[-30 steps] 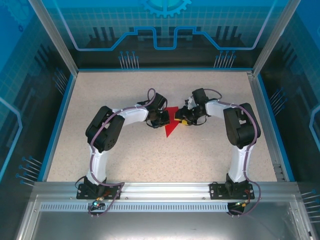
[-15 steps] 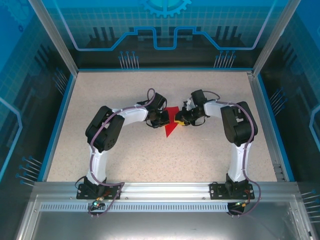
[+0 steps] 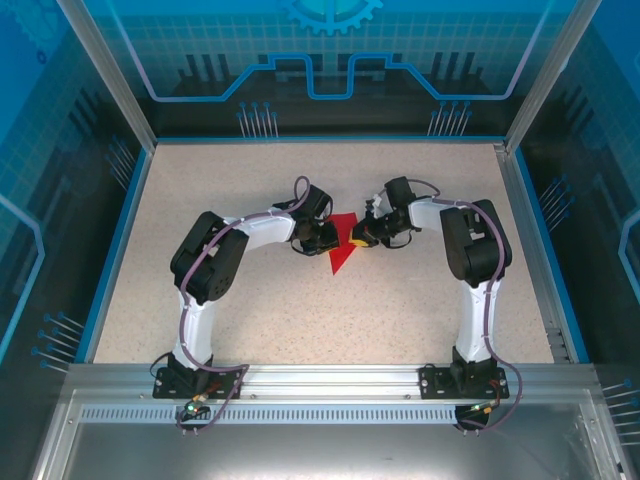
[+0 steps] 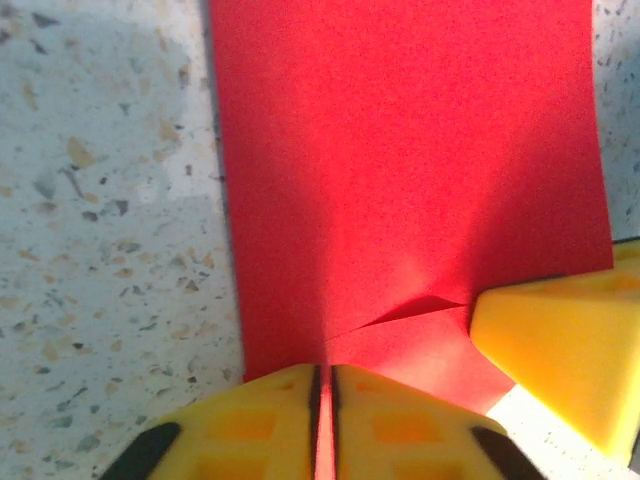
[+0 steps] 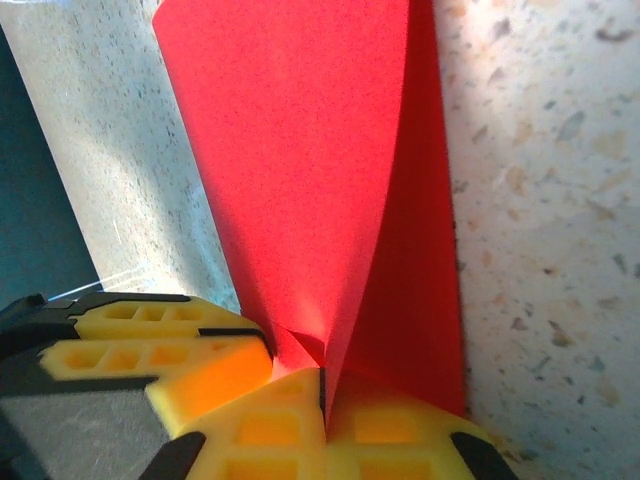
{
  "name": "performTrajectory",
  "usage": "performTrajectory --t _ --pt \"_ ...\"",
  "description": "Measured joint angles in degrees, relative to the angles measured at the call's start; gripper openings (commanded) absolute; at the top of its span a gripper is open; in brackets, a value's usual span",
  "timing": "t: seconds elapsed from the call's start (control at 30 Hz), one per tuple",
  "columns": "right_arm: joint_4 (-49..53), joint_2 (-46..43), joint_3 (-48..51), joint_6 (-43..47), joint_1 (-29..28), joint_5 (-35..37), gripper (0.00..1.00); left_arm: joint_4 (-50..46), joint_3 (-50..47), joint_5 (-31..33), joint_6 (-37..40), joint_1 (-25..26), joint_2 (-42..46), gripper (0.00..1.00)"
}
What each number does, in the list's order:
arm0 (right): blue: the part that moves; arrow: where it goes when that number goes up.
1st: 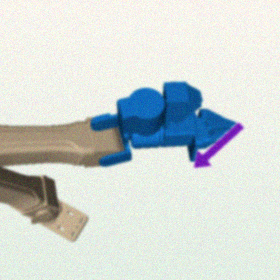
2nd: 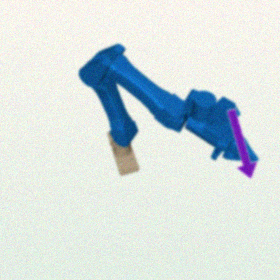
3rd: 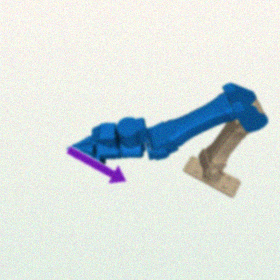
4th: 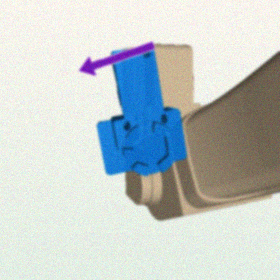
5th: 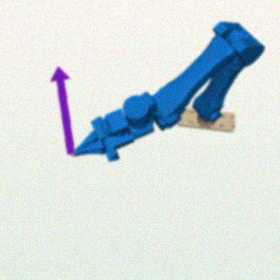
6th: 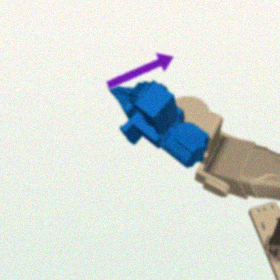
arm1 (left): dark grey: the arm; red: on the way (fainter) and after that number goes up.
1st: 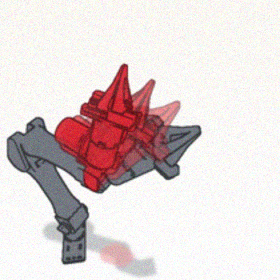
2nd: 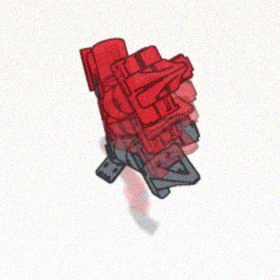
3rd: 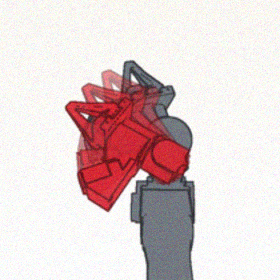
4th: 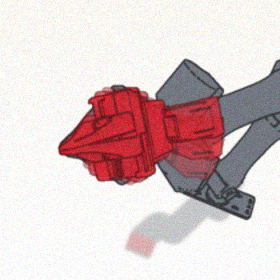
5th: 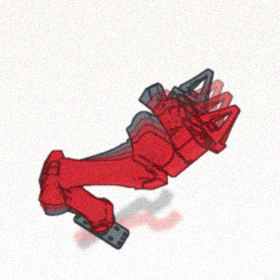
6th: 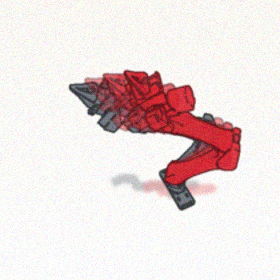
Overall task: Fold a paper plane with a square sheet of paper (pick it up from the middle)
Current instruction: Fourth fold the wing at the center of the table.
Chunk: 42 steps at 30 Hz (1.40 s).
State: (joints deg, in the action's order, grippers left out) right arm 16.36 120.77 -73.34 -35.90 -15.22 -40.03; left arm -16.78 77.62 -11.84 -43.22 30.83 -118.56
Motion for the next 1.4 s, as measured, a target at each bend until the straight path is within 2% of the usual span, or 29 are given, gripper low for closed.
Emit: performTrajectory --t 0.17,0.5,0.77,0.93,1.13,1.4 --pt "-1.25 -4.76 4.24 -2.86 -0.22 4.74 0.0 -0.96 0.0 0.09 1.57 -0.35 2.12 0.41" --pt "0.37 -20.76 6.6 -9.38 -4.63 18.97 0.0 2.38 -6.69 0.74 3.96 -1.44 17.46 0.6" --pt "3.82 -22.86 6.34 -16.15 -12.17 28.57 0.0 8.52 -16.46 0.94 4.72 -2.27 22.62 0.73" --pt "4.24 -21.99 6.21 -21.53 -13.53 31.63 0.0 14.05 -23.37 0.61 7.72 -3.04 24.74 0.87" --pt "3.58 -19.04 6.36 -28.37 -13.73 32.87 0.0 20.17 -27.98 -0.5 16.28 -2.43 25.53 0.87" --pt "3.69 -18.69 6.93 -35.17 -13.73 33.22 0.0 33.86 -32.63 0.04 30.01 4.74 25.51 0.79"
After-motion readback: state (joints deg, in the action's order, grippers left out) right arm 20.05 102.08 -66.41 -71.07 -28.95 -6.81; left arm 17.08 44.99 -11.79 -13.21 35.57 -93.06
